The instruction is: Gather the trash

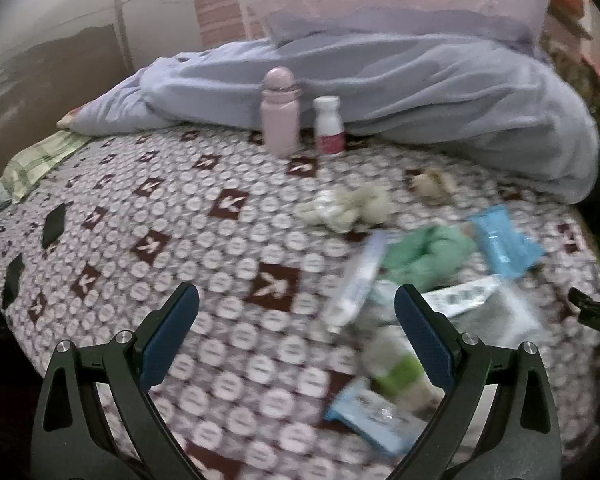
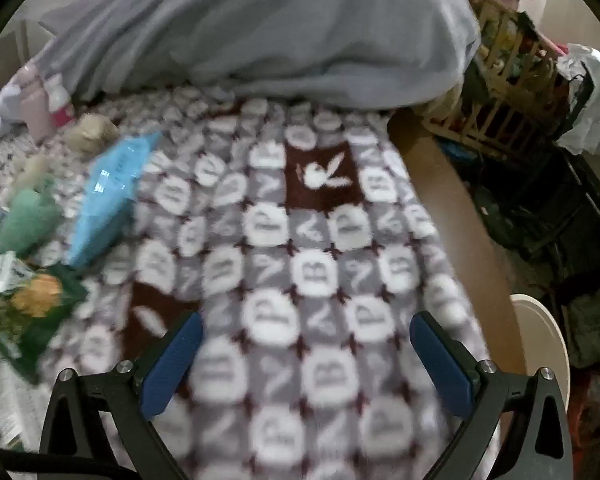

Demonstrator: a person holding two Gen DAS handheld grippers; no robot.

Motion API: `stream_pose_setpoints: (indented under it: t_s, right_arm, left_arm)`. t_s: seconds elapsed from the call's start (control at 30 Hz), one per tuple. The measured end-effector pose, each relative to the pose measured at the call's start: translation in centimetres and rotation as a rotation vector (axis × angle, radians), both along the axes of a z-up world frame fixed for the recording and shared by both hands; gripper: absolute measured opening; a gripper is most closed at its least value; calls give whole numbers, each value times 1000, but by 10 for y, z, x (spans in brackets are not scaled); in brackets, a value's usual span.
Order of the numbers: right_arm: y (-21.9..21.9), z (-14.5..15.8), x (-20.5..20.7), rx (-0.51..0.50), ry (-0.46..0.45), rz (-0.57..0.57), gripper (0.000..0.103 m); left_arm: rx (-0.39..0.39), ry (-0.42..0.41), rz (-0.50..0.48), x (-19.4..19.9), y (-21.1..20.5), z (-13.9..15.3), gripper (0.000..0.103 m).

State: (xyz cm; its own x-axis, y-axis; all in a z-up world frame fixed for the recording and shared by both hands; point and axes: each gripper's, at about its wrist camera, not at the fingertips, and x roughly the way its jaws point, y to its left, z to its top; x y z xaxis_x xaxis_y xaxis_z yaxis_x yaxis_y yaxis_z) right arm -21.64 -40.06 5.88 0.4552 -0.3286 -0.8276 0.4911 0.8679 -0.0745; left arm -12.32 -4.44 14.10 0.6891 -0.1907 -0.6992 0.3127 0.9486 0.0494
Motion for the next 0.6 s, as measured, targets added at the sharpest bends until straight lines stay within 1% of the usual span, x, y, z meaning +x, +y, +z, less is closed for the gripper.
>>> stream_pose_setpoints:
  t_s: [0.07,0.2,0.27,0.5,0.6]
  right_arm:
    - [11,22,-18,-12,-66,1,103]
    - [33,54,-31,-29,-133,27,103]
    - [43,67,-40,-27,-186,31,103]
    - [69,103,-52,-58,-296,48,103]
    - [76,116,-54,-71,-336,47,103]
  left_arm:
    - [-28,-7,-25,-10,-6,6,98]
    - [-82,-40,-70,-32,-19,19,98]
    - [-99,-49,-84,-37,-24,21,98]
    - [-145,-94,-105,-54,-31,28,98]
    - [-154,-96,-104,-56,-31,29,98]
